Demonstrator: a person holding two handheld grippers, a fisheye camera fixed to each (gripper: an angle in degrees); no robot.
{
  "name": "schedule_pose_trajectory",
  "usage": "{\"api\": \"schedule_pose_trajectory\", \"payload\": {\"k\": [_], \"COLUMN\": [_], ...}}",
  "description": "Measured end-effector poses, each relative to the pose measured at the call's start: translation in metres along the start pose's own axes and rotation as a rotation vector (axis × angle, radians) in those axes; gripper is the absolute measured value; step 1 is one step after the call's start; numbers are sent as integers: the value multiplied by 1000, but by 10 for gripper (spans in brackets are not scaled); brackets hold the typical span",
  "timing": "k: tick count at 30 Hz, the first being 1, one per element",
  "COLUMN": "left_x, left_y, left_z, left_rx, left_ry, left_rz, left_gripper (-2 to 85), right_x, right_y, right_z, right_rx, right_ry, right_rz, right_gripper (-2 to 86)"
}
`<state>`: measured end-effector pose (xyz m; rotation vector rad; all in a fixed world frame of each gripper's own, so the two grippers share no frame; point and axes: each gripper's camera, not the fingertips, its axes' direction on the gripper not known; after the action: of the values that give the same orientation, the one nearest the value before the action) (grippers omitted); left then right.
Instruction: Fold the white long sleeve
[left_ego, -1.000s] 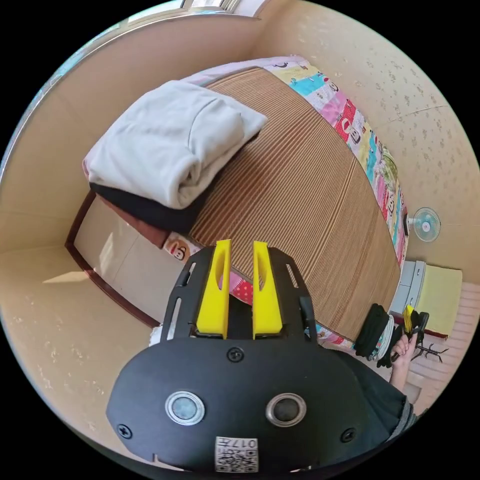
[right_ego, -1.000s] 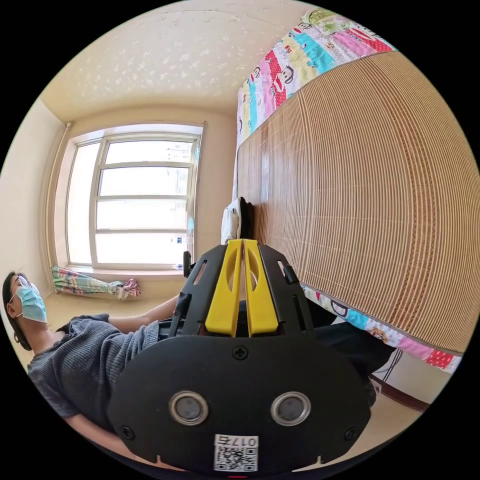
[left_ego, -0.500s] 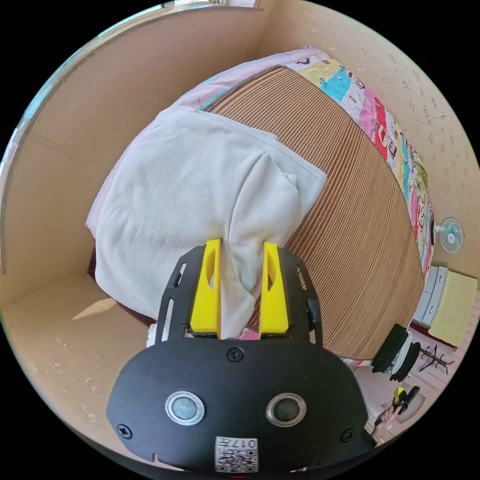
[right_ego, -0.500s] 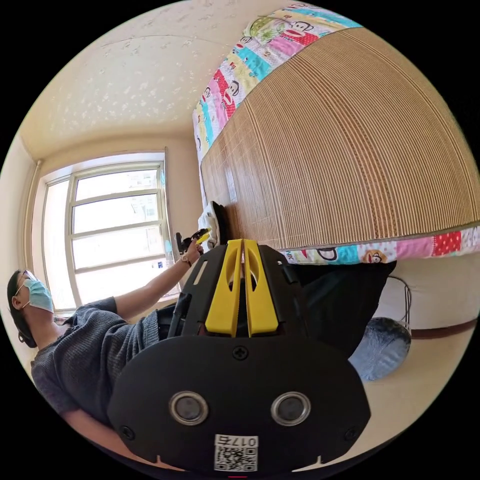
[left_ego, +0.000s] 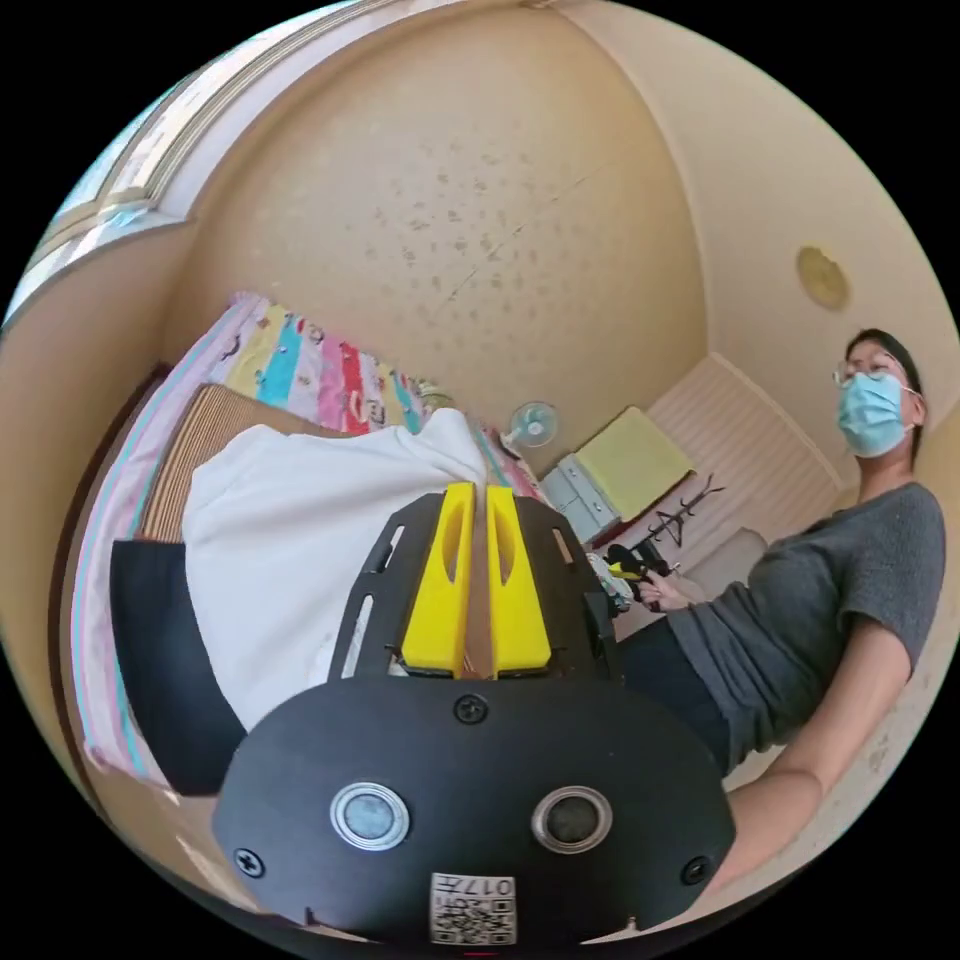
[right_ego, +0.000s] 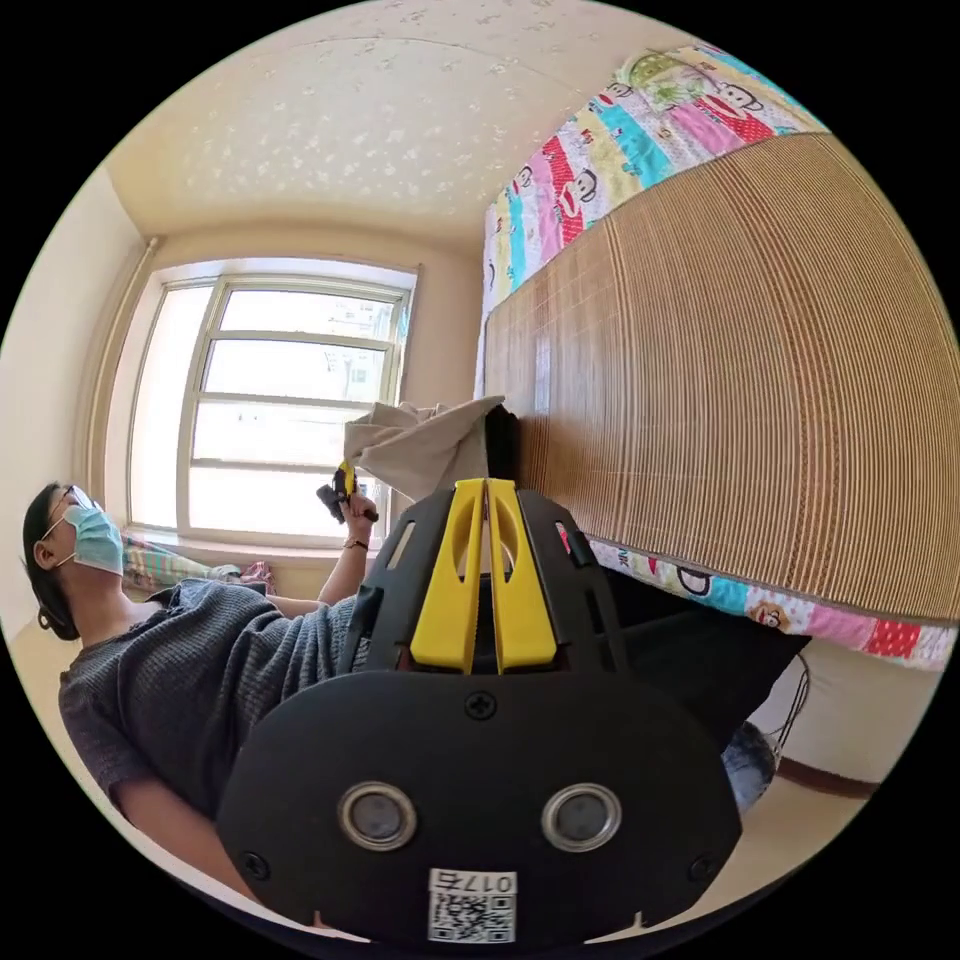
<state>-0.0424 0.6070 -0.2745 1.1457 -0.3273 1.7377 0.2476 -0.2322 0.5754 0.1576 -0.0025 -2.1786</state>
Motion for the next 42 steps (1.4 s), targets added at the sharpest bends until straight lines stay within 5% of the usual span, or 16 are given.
{"api": "schedule_pose_trajectory", "payload": {"k": [6, 10, 21, 25, 27, 31, 34, 38, 42], "left_x": [151, 198, 330, 372, 383, 385, 370, 332, 336], "left_y": [-15, -16, 10, 30, 35, 37, 34, 32, 51], "left_z": [-29, -4, 216, 269, 281, 287, 286, 300, 308], "left_rx": [252, 437, 222, 25, -33, -101, -122, -106, -30], "left_ry": [546, 1090, 1845, 1832, 1832, 1649, 1379, 752, 407], "left_rz": [604, 880, 659, 598, 598, 587, 521, 95, 98], "left_gripper": [0, 4, 8, 8, 8, 9, 9, 3, -4], "right_x": [-49, -84, -162, -180, -183, -179, -194, -228, -260], "right_y": [-19, -8, 23, 29, 37, 39, 53, 82, 104], "right_z": [-3, -17, 18, 88, 107, 89, 53, 28, 40], "right_rx": [-61, -46, 2, -221, -311, -77, 166, 416, 586], "right_ry": [-71, -32, -172, -133, -203, -73, 84, 279, 506], "right_rz": [-292, -458, -855, -958, -1014, -890, -853, -854, -793], "right_gripper": [12, 23, 188, 192, 121, 48, 37, 34, 33]}}
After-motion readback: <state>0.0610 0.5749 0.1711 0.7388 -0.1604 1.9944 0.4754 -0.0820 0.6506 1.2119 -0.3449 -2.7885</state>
